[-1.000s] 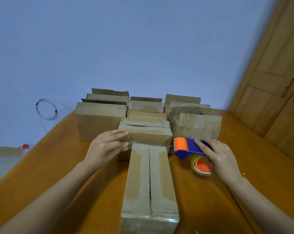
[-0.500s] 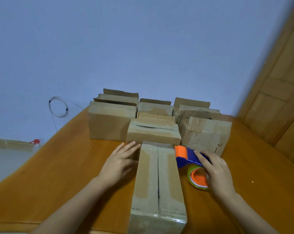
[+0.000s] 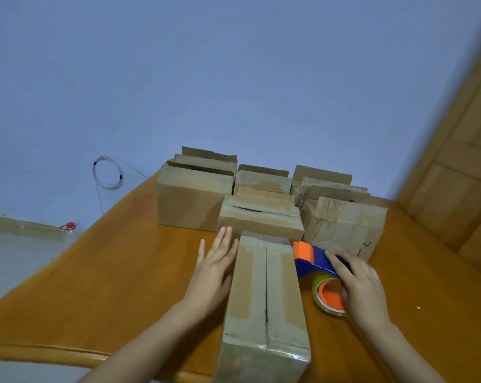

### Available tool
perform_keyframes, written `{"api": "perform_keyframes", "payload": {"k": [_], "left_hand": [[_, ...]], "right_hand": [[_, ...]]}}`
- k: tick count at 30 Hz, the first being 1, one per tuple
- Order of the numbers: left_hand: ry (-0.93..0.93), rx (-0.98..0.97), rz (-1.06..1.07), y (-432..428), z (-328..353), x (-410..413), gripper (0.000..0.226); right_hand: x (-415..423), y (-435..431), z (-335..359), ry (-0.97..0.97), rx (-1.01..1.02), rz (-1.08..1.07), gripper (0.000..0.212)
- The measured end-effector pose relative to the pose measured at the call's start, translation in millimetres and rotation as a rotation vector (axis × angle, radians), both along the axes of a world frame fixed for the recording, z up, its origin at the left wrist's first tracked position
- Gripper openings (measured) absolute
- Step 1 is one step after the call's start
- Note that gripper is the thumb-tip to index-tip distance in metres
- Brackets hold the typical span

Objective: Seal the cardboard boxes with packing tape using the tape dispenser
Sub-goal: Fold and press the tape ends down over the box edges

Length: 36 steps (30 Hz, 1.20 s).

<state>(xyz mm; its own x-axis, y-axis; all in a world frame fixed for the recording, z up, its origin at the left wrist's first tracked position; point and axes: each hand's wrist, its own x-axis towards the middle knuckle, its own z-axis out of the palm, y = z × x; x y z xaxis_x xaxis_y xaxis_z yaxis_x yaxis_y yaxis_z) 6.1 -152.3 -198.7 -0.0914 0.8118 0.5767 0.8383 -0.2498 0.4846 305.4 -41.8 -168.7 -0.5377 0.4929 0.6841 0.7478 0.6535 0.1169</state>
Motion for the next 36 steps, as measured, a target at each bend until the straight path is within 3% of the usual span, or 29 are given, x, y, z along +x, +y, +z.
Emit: {"api": "perform_keyframes", "payload": {"k": [4,8,10,12,16,18,20,24,26,36], "left_hand": [[0.004,-0.064,0.028,-6.2,-2.7,4.4,0.073],[0.351,-0.096,0.104,-11.9,5.8,-2.9,0.078],[0.453,-0.11,0.165,-16.6,19.1,-5.0,0.061],[0.31,-0.078,0.168,-18.2,43.8,-3.2,0.041],[0.069,0.029,0.212,-18.2,109.7,17.8,0.037],[0.059,-0.09,0.159,-19.5,133.9,38.1,0.039],[0.148,-0.326,0.125,-21.8,144.1,61.5,0.048],[0.37,-0.774,0.121,-26.1,134.3,90.4,0.101],[0.437,-0.813,0.139,-27.3,130.2,91.3,0.104],[0.559,-0.714,0.119,-46.9,126.8,41.3,0.067]], "right_hand": [[-2.5,-2.0,-3.3,0.013,-0.012,-0.01,0.093],[-3.4,-2.8,-2.4,0.028,-0.024,-0.01,0.092],[-4.8,-3.4,-1.2,0.028,-0.023,-0.006,0.091],[-6.6,-4.0,0.9,0.031,-0.02,0.0,0.09],[-11.5,-6.3,2.4,0.025,-0.013,0.003,0.088],[-14.9,-8.8,0.6,0.027,-0.021,-0.009,0.09],[-18.4,-13.5,-1.3,0.044,-0.029,-0.021,0.091],[-24.8,-28.2,-4.0,0.077,-0.034,-0.014,0.094],[-28.7,-35.1,-7.0,0.079,-0.059,-0.018,0.097],[-57.7,-78.2,-9.5,0.096,-0.218,0.039,0.096]]}}
